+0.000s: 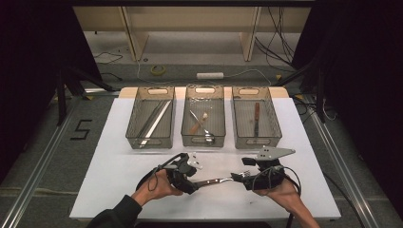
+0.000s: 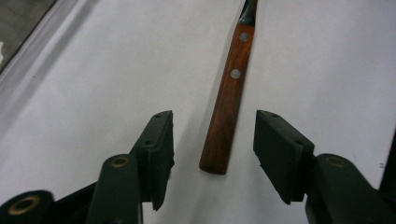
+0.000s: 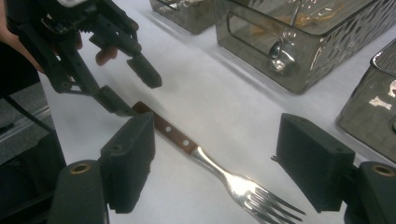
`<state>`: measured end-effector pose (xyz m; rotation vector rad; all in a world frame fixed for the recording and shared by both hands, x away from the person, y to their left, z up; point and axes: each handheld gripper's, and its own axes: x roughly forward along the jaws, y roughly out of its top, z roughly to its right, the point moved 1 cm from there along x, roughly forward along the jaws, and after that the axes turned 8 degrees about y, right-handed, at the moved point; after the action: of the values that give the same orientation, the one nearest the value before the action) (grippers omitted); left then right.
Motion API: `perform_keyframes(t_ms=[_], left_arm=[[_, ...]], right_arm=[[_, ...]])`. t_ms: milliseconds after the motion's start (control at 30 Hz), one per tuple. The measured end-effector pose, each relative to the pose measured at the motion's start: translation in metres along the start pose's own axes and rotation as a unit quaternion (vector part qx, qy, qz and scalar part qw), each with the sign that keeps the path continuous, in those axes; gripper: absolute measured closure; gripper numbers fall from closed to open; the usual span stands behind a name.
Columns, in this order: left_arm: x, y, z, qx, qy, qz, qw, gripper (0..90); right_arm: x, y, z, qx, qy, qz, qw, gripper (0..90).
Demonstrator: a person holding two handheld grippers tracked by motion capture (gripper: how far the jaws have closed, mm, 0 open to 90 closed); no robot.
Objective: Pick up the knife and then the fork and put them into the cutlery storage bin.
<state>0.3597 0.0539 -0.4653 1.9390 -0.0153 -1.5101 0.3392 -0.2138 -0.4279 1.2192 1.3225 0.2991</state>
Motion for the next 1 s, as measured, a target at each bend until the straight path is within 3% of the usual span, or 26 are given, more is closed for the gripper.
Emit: perform_keyframes(t_ms=[500, 767, 1000], left_arm=[[0.014, 0.0, 0.007, 0.039, -0.011, -0.021, 0.999, 69.8], [0.013, 0.003, 0.009, 0.051, -0.01, -0.027, 0.9983, 74.2], [0.004, 0.005, 0.008, 0.057, -0.022, -0.029, 0.9977, 74.5]], right_arm=[[0.001, 0.0, 0.001, 0.0, 0.002, -0.003, 1.0, 29.3], [0.002, 0.0, 0.0, 0.0, 0.003, -0.003, 1.0, 29.5], [0.004, 0.0, -0.001, -0.004, 0.008, -0.006, 0.9999, 29.8]])
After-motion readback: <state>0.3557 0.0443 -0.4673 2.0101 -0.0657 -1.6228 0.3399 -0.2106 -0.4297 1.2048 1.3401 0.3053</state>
